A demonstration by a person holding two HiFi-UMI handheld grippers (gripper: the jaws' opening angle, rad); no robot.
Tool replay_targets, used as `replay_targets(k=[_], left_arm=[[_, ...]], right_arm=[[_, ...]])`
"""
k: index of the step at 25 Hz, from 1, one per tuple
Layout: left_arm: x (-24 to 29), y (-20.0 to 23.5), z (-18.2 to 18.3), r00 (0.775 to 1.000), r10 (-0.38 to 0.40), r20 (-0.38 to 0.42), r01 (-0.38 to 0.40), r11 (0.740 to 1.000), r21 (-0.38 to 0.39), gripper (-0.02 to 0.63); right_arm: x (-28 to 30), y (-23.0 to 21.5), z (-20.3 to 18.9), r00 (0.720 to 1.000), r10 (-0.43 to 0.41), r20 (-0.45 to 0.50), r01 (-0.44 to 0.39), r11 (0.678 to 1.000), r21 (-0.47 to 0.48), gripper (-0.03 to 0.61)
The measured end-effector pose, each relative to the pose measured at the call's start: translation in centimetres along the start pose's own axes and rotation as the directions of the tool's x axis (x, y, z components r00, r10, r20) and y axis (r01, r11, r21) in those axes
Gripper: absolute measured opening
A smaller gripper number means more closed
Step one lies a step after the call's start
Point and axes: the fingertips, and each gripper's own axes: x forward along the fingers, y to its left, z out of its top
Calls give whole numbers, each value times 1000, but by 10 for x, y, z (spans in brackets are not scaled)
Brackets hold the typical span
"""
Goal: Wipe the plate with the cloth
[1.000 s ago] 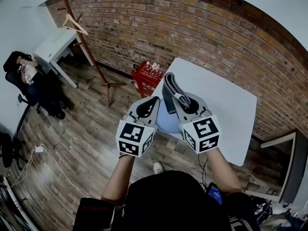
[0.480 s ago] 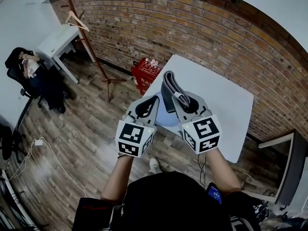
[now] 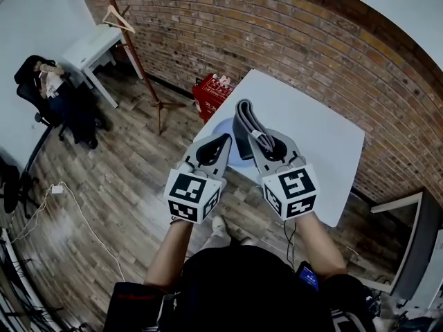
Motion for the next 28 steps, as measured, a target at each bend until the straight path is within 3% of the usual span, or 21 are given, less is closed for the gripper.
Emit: replay_targets(k=[8,28], left_arm=[[-26,-16,-7,999,38,14,-38,999,-5,20],[-50,-37,-6,998,49,33,-50,999,14,20]], right_arm=[[-23,14,-8,1000,20,10,-20,1000,4,51],[-50,34,-15,999,33,16,-33,999,17,51]])
